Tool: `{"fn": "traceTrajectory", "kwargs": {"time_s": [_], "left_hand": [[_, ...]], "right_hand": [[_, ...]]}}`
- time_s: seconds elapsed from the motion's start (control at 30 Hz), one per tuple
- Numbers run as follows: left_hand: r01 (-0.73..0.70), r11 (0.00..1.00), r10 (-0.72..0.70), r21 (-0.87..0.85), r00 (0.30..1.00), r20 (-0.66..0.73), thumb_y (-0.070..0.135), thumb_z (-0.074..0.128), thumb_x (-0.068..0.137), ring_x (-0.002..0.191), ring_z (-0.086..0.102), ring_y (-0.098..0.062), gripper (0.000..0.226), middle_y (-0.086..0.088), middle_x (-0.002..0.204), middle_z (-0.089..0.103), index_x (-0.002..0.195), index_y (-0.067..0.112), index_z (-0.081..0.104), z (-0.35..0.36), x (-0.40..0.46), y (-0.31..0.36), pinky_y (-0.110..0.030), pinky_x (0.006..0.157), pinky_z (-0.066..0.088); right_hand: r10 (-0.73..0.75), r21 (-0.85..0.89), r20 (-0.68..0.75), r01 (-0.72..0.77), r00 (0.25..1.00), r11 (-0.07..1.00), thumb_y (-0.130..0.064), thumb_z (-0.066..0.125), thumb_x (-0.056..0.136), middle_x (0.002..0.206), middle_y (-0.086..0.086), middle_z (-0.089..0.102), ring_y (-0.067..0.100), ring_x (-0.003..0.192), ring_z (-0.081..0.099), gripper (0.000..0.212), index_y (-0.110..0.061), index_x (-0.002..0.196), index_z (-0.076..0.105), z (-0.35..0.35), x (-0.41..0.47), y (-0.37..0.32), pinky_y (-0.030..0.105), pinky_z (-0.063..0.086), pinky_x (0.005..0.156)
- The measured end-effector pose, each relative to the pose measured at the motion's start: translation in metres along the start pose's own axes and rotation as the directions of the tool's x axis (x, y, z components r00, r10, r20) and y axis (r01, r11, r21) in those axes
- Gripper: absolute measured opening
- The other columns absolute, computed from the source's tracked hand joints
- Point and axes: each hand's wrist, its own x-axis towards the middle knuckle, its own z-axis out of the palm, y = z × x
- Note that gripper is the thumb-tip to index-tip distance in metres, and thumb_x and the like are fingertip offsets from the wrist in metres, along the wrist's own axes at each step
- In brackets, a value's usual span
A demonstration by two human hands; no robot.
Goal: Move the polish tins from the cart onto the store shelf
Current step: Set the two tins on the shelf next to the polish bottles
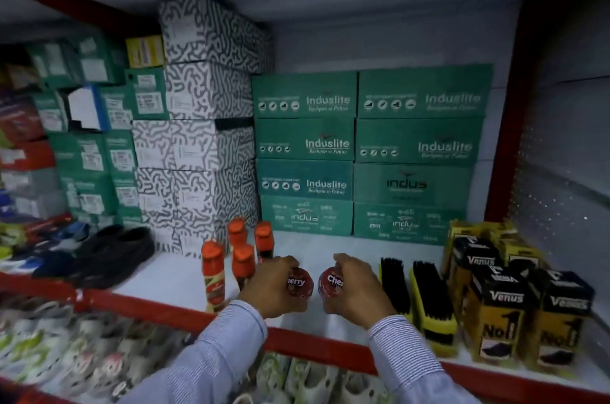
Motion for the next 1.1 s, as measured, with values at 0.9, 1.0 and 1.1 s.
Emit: {"fn": "traceTrajectory", "kwargs": {"time_s": [0.9,1.0,1.1], "left_hand": [[-0.072,0.997,0.072,0.001,0.997,-0.007,0.012,0.066,0.082,0.147,0.031,-0.023,0.065,-0.012,0.153,0.042,0.142,0.011,0.043,0.025,-0.003,-0.001,-0.033,0.119,0.029],[-0.192,0.981,0.195,0.033,0.962,-0.192,0.013,0.066,0.075,0.143,0.038,-0.023,0.073,-0.004,0.154,0.041,0.143,0.021,0.041,0.039,-0.058,-0.006,-0.031,0.116,0.033],[-0.180,0.961,0.232,0.212,0.940,-0.252,0.030,0.060,0.083,0.143,0.037,-0.029,0.065,-0.005,0.158,0.035,0.144,0.021,0.039,0.067,-0.117,-0.021,-0.045,0.112,0.040]], "right_hand": [[-0.053,-0.065,-0.017,0.051,0.998,0.997,-0.010,0.063,0.085,0.160,0.009,0.028,0.030,0.149,0.019,0.080,-0.011,0.153,0.021,0.026,0.002,0.015,0.040,0.026,0.121],[-0.233,-0.070,-0.158,0.224,0.960,0.972,-0.015,0.061,0.088,0.163,0.002,0.022,0.021,0.152,0.013,0.075,-0.017,0.153,0.023,0.035,-0.054,0.014,0.038,0.019,0.124],[-0.314,-0.104,-0.173,0.299,0.934,0.948,-0.020,0.057,0.092,0.165,-0.004,0.013,0.014,0.153,0.004,0.074,-0.024,0.155,0.017,0.061,-0.110,0.022,0.033,0.014,0.123]]}}
